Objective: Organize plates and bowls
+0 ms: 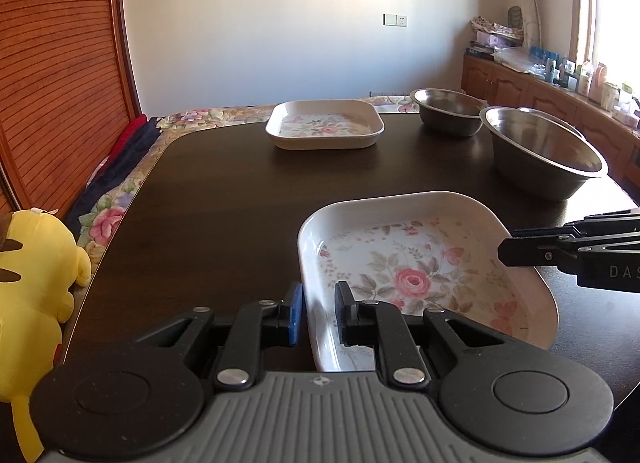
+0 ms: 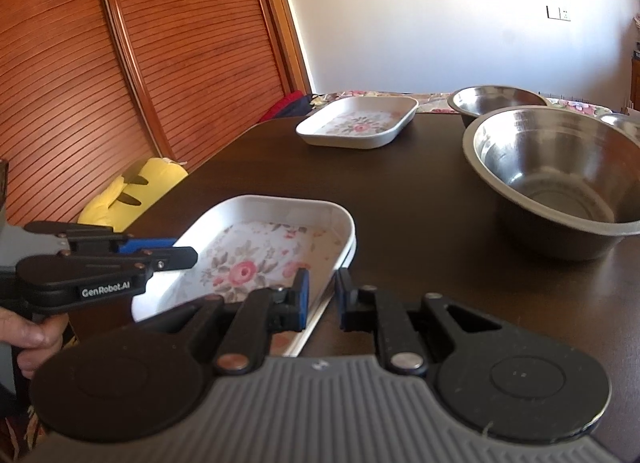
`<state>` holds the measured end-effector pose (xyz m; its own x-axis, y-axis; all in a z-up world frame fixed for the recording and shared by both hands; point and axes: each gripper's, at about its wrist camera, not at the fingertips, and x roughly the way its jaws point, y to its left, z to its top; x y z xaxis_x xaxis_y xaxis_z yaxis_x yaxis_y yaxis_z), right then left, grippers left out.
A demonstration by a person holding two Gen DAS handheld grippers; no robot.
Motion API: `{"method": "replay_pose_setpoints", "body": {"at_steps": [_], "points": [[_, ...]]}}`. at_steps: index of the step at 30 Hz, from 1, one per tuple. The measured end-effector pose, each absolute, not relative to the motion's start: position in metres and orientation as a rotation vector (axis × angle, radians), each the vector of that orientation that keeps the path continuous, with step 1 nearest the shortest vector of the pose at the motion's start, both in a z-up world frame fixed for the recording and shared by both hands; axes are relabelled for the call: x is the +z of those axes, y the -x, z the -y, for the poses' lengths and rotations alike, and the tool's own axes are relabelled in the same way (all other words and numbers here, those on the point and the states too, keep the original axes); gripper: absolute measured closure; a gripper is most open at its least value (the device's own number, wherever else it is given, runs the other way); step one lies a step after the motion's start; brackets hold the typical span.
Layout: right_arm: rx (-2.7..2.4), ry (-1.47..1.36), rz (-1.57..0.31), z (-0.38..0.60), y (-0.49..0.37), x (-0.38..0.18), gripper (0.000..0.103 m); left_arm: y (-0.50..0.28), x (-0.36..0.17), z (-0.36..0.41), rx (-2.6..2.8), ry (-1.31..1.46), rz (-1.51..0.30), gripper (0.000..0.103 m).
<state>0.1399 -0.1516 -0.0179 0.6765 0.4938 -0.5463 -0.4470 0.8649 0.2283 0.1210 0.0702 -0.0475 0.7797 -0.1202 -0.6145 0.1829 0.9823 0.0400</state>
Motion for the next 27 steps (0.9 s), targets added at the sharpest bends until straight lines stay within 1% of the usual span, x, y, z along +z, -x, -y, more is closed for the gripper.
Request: {"method": "replay_pose_setpoints", "body": {"at_steps": [5, 10, 12, 13, 15, 16, 18, 19, 21, 24, 27], "points": [[0.528, -0.067, -0.619, 0.151, -0.138, -0.014, 0.087, -0.120, -0.045, -0.071, -0.168, -0.094, -0.650, 0.086], [0.523, -0.058, -0.585, 0.152, -0.135, -0.005, 0.087, -0.120, -0.040, -0.073, -0.173, -0.087, -0.639, 0.077], [0.525, -0.061, -0.577, 0.153, -0.135, -0.002, 0.087, -0.120, -0.037, -0.073, -0.171, -0.088, -0.632, 0.064], [0.525, -0.064, -0.573, 0.153, -0.135, -0.001, 0.087, -0.120, -0.035, -0.073, -0.170, -0.088, -0.628, 0.060], [0.526, -0.067, -0.566, 0.154, -0.135, 0.001, 0.086, -0.121, -0.032, -0.073, -0.170, -0.087, -0.621, 0.047], [0.527, -0.069, -0.563, 0.154, -0.135, 0.002, 0.087, -0.121, -0.030, -0.073, -0.167, -0.090, -0.618, 0.043], [0.530, -0.076, -0.560, 0.155, -0.136, 0.003, 0.086, -0.122, -0.027, -0.072, -0.159, -0.100, -0.610, 0.027], [0.532, -0.078, -0.557, 0.155, -0.137, 0.004, 0.086, -0.123, -0.026, -0.071, -0.154, -0.103, -0.603, 0.023], [0.537, -0.082, -0.555, 0.155, -0.138, 0.004, 0.086, -0.124, -0.024, -0.071, -0.147, -0.106, -0.592, 0.011], [0.540, -0.080, -0.552, 0.156, -0.140, 0.004, 0.086, -0.128, -0.022, -0.070, -0.136, -0.113, -0.589, 0.003], [0.541, -0.076, -0.551, 0.155, -0.141, 0.003, 0.086, -0.130, -0.021, -0.071, -0.134, -0.115, -0.589, 0.000]]}}
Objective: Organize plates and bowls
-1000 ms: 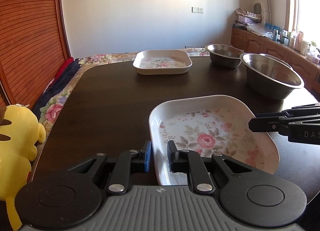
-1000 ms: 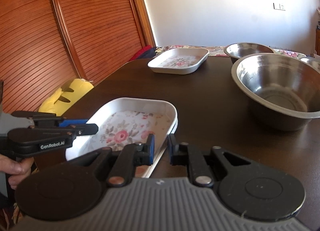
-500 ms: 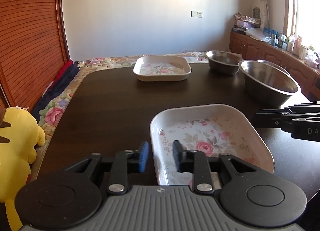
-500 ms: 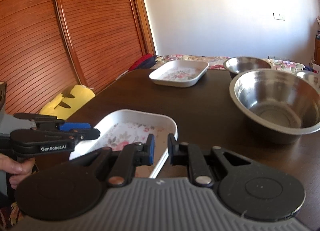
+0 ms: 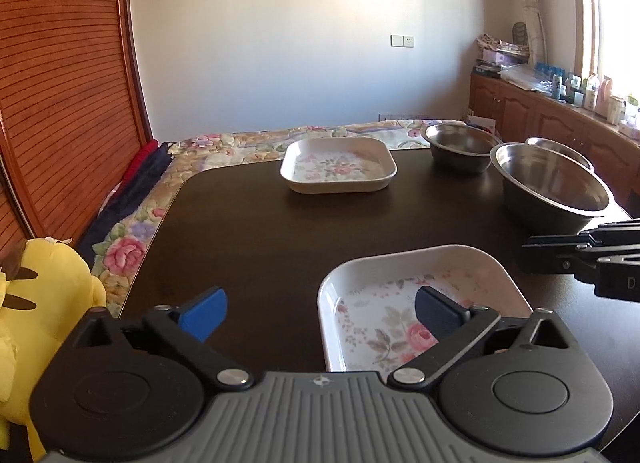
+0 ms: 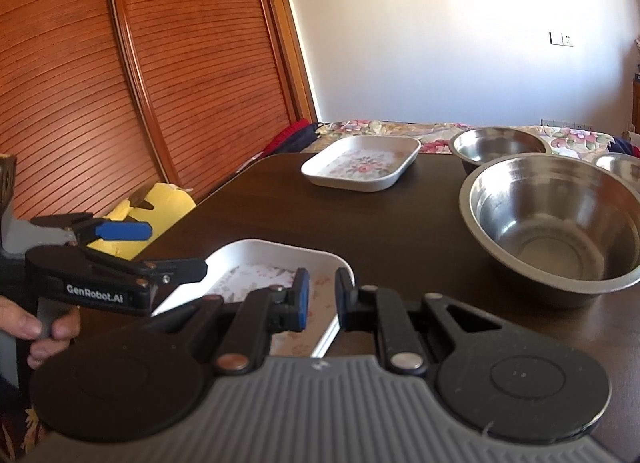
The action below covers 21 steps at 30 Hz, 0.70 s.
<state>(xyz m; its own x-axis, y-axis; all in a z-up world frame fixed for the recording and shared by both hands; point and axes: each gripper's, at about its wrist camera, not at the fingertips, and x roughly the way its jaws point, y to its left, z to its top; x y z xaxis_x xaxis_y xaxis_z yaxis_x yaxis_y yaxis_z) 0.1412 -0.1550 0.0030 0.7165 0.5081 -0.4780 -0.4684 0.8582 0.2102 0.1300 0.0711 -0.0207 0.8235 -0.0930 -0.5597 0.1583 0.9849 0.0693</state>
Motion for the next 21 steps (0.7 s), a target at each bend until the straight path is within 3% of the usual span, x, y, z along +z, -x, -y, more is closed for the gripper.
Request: {"method": "replay_pose_setpoints", "body": {"at_steps": [21], "points": [[0.544, -0.059, -0.538, 0.155, -0.181, 0.034, 0.086, -0.164, 0.017, -0.071, -0.126, -0.114, -0.596, 0.000]]}}
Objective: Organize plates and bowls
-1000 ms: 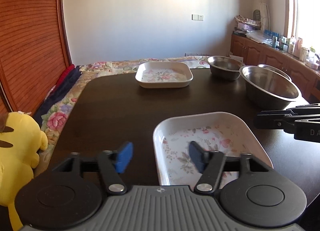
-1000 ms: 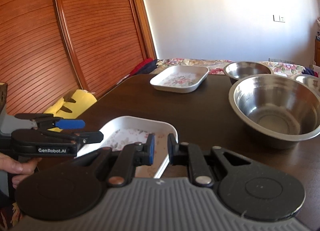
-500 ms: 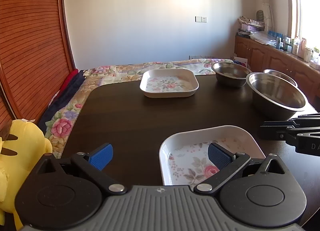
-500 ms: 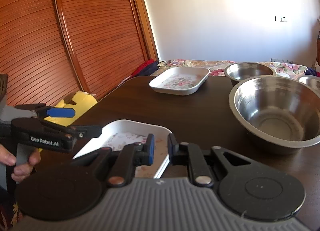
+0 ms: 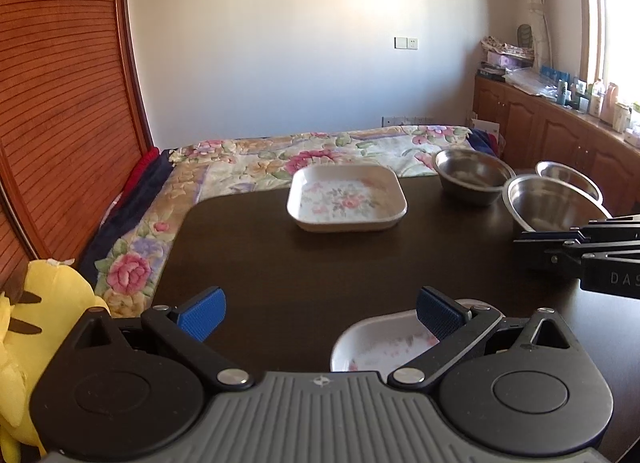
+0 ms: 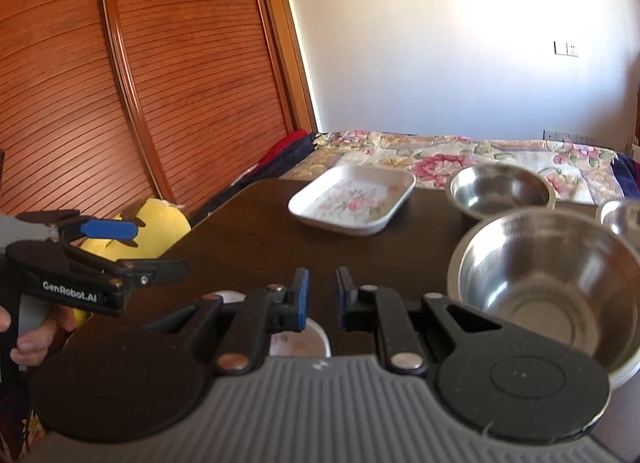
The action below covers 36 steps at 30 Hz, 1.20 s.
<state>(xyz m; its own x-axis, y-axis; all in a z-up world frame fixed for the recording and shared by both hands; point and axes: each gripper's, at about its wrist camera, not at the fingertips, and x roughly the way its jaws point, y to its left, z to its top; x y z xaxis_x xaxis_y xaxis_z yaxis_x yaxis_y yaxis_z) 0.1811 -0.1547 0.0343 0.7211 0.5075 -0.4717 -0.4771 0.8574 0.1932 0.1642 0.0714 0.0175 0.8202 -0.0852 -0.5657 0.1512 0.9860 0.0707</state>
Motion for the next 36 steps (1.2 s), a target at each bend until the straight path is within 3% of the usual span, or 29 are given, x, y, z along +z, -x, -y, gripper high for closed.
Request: {"method": "replay_pose_setpoints", "body": {"at_steps": [6, 12, 15, 20, 22, 24, 36], "points": [[0.544, -0.038, -0.525, 0.154, -0.204, 0.051, 0.086, -0.183, 0.034, -0.072, -0.108, -0.138, -0.576, 0.000], [0.535, -0.035, -0.525, 0.154, -0.229, 0.064, 0.079, -0.206, 0.046, -0.076, -0.102, -0.144, -0.557, 0.000], [0.522, -0.042, -0.530, 0.154, -0.242, 0.066, 0.065, -0.217, 0.049, -0.075, -0.111, -0.150, -0.554, 0.000], [0.493, -0.038, -0.545, 0.151, -0.263, 0.066, 0.061, -0.237, 0.047, -0.077, -0.130, -0.155, -0.559, 0.000], [0.477, -0.031, -0.553, 0.148, -0.272, 0.065, 0.045, -0.244, 0.045, -0.078, -0.136, -0.159, -0.560, 0.000], [0.470, -0.022, -0.562, 0.144, -0.279, 0.063, 0.042, -0.252, 0.042, -0.080, -0.141, -0.161, -0.566, 0.000], [0.410, 0.017, -0.670, 0.124, -0.331, 0.044, 0.041, -0.311, 0.027, -0.093, -0.216, -0.137, -0.580, 0.000]]}}
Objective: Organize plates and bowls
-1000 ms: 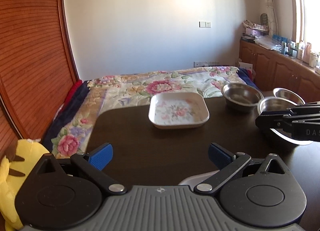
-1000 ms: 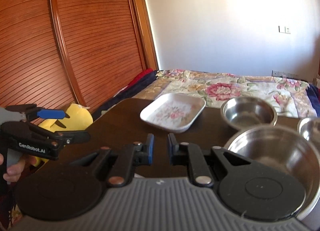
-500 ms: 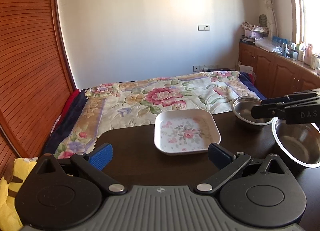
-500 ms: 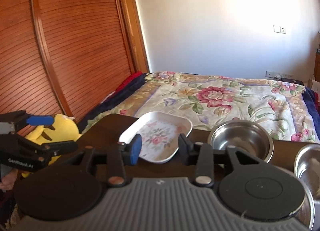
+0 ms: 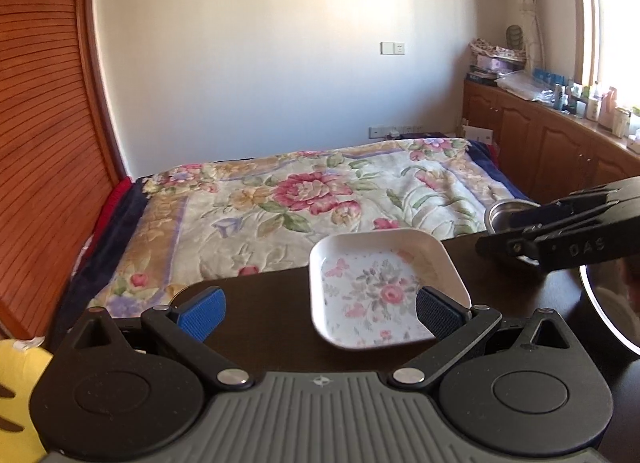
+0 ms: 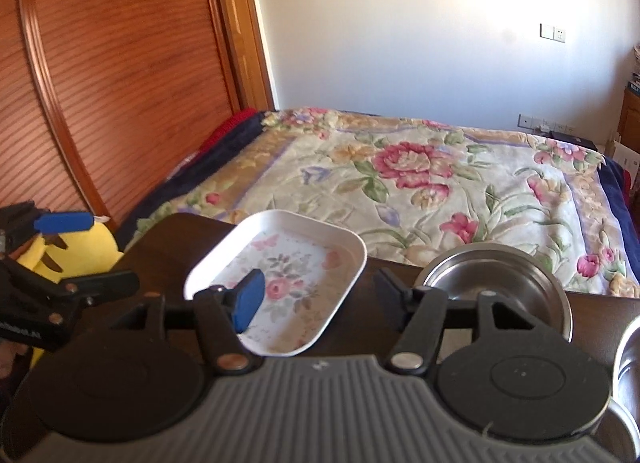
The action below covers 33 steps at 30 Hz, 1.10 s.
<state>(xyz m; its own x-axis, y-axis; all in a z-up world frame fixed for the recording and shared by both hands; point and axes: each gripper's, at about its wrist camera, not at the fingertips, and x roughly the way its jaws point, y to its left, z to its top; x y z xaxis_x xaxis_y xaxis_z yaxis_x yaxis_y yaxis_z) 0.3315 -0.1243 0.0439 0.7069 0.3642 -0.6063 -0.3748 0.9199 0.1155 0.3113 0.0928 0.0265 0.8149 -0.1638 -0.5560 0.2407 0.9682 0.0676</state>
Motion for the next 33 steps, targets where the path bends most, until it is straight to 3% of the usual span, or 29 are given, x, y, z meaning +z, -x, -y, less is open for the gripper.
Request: {"method": "replay_pose_setpoints", "body": {"at_steps": [3, 14, 26, 33], "points": [[0.392, 0.041, -0.698, 0.120, -0.341, 0.039, 0.042, -0.325, 0.021, -0.095, -0.246, -0.116, -0.582, 0.003], [0.355, 0.065, -0.809, 0.110, -0.372, 0.020, 0.066, -0.370, -0.003, -0.098, -0.288, -0.077, -0.641, 0.030], [0.371, 0.088, -0.862, 0.107, -0.388, 0.019, 0.073, -0.395, -0.025, -0.102, -0.272, -0.024, -0.700, 0.061], [0.383, 0.112, -0.912, 0.101, -0.393, 0.010, 0.073, -0.399, -0.031, -0.104, -0.262, -0.013, -0.715, 0.073]]}}
